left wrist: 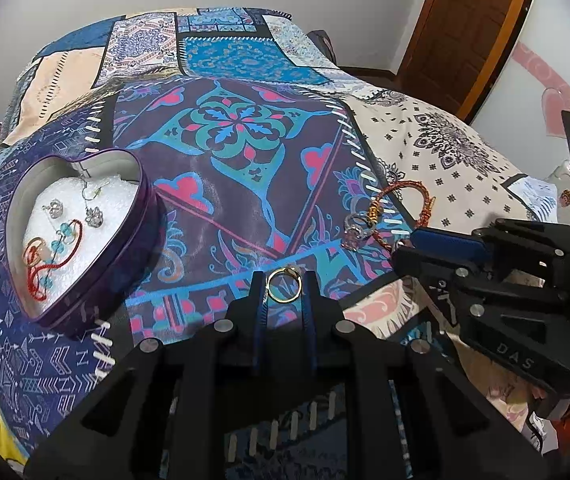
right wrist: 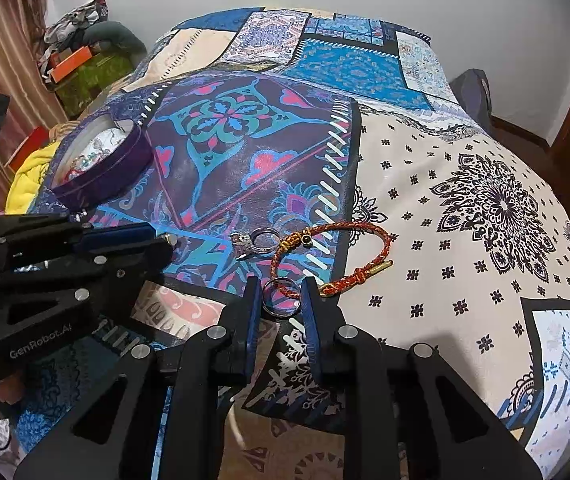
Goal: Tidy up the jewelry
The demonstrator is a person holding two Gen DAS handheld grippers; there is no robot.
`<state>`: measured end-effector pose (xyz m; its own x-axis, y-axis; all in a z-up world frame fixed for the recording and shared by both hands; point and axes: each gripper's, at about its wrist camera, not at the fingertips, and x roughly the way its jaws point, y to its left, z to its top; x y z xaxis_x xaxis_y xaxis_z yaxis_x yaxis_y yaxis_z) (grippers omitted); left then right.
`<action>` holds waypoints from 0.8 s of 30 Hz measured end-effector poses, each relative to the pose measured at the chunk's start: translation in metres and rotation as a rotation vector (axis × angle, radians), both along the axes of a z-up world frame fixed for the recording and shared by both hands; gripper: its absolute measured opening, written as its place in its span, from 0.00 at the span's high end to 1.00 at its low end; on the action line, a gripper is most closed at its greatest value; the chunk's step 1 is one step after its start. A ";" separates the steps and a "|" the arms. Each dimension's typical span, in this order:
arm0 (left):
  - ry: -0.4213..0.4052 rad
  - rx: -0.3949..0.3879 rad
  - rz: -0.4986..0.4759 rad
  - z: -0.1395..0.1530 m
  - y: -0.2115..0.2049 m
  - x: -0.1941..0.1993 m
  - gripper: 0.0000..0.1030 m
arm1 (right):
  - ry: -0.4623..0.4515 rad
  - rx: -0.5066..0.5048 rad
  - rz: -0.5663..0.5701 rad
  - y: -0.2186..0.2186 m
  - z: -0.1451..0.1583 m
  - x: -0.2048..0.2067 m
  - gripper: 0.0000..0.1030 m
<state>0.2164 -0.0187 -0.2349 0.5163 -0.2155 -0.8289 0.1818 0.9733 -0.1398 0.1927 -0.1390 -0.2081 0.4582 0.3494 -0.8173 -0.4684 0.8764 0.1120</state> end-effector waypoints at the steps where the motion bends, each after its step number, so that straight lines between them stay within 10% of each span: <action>1: -0.002 -0.003 0.001 0.002 0.001 -0.002 0.84 | -0.002 0.009 -0.003 -0.001 0.002 -0.001 0.82; 24: -0.268 0.004 0.173 0.106 0.061 -0.041 0.84 | -0.240 0.149 0.030 0.038 0.101 -0.006 0.82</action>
<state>0.1751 0.0426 -0.1288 0.7451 -0.1023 -0.6591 0.0437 0.9935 -0.1049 0.1865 -0.1010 -0.1069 0.6201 0.4738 -0.6253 -0.5223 0.8440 0.1216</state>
